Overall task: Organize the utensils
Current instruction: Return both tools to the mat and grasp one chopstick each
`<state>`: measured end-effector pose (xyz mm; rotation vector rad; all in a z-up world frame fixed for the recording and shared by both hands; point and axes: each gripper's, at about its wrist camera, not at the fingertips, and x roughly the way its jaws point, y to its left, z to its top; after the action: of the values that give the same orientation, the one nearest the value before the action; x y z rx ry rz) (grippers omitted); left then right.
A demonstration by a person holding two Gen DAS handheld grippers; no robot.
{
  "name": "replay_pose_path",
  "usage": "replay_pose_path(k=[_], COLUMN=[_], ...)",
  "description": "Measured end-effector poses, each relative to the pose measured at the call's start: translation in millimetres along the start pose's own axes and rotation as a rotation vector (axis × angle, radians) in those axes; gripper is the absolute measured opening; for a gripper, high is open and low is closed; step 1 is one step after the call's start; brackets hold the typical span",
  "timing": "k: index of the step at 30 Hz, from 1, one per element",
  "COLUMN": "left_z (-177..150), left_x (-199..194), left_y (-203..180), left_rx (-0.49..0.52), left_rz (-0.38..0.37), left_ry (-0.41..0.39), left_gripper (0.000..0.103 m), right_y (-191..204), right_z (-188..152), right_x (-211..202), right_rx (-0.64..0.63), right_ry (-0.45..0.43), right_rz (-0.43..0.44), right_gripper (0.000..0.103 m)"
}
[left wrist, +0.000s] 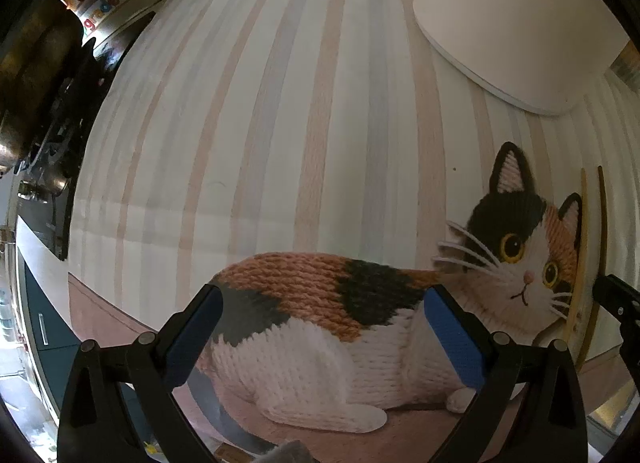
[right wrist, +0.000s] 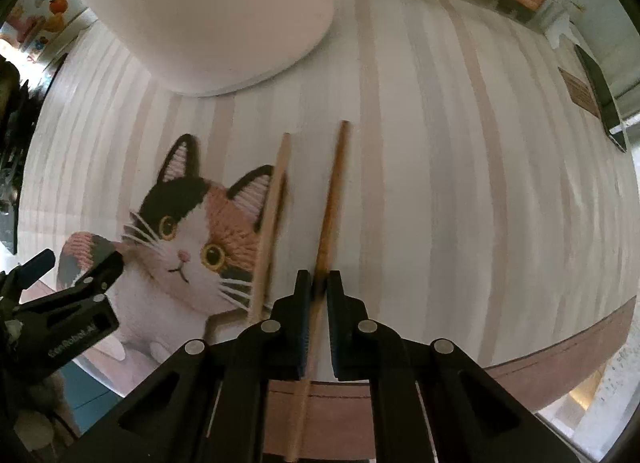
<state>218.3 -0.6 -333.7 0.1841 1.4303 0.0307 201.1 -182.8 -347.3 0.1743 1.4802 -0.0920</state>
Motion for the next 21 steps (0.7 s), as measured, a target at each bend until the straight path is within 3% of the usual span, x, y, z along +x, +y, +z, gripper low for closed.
replay_pose_path(k=[5, 9, 15, 19, 21], left_z=[3.7, 8.6, 8.3, 4.0, 0.6], left_x=[3.4, 1.8, -25.1, -26.7, -25.1], left_y=[4.6, -3.2, -60.8, -100.9, -116.8], left_rx=[-0.007, 0.020, 0.148, 0.220, 0.248], left_rz=[-0.010, 0.025, -0.082, -0.179, -0.211], left_ry=[0.009, 0.002, -0.032, 0.029, 0.058], left_gripper=[0.103, 0.103, 0.102, 0.100, 0.084], right_y=[-30.7, -65.4, -121.7, -155.2, -166.4], right_z=[-1.9, -6.0, -13.6, -19.2, -21.9], right_x=[0.9, -0.8, -3.1, -6.7, -8.0], right_rx=[0.019, 0.062, 0.156, 0.220, 0.238], right_ry=[0.006, 0.008, 0.013, 0.006, 0.002], right_rz=[-0.038, -0.071, -0.100, -0.102, -0.099], right_gripper=[0.007, 0.007, 0.007, 0.007, 0.007])
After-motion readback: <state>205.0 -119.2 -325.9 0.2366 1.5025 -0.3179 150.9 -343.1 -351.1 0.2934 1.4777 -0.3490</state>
